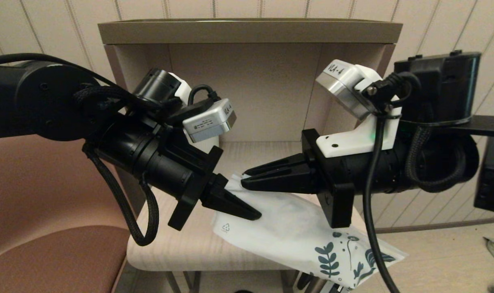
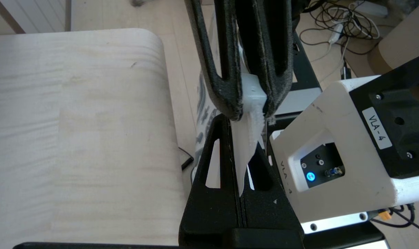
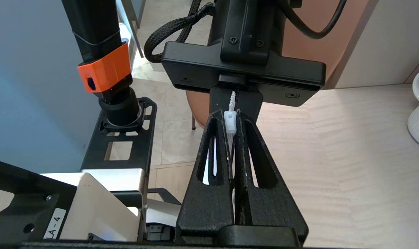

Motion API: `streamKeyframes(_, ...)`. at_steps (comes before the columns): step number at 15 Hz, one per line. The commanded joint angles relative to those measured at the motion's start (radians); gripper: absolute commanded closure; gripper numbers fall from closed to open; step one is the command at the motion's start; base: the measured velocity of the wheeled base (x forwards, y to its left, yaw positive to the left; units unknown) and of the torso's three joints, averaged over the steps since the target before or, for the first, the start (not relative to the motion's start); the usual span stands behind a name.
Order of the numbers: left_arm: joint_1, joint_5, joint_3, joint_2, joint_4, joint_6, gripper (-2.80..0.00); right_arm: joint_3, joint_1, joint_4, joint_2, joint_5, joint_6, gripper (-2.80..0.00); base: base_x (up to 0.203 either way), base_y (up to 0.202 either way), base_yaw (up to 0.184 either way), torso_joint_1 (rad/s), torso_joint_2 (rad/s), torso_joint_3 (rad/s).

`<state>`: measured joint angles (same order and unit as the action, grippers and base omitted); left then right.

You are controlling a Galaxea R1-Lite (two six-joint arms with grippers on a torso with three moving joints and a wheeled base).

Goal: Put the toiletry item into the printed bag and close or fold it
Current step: Close the strorage bag and place it on the desk

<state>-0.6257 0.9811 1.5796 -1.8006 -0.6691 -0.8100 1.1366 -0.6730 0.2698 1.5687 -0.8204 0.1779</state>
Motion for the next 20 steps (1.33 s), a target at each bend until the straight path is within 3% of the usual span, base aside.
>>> streamKeyframes(1,0.000,0.005,0.000,-0.002,-0.003,-0.006,0.00,-0.001,0.000,0.003,-0.004,-0.005,0.002,0.00,0.000,0.000,0.000,0.000,0.00,0.000)
streamKeyframes(20,0.001,0.014,-0.009,0.033,-0.005,-0.007,0.00,-0.038,0.030,0.003,-0.016,-0.005,0.002,0.00,0.000,0.000,0.000,0.000,0.00,0.000)
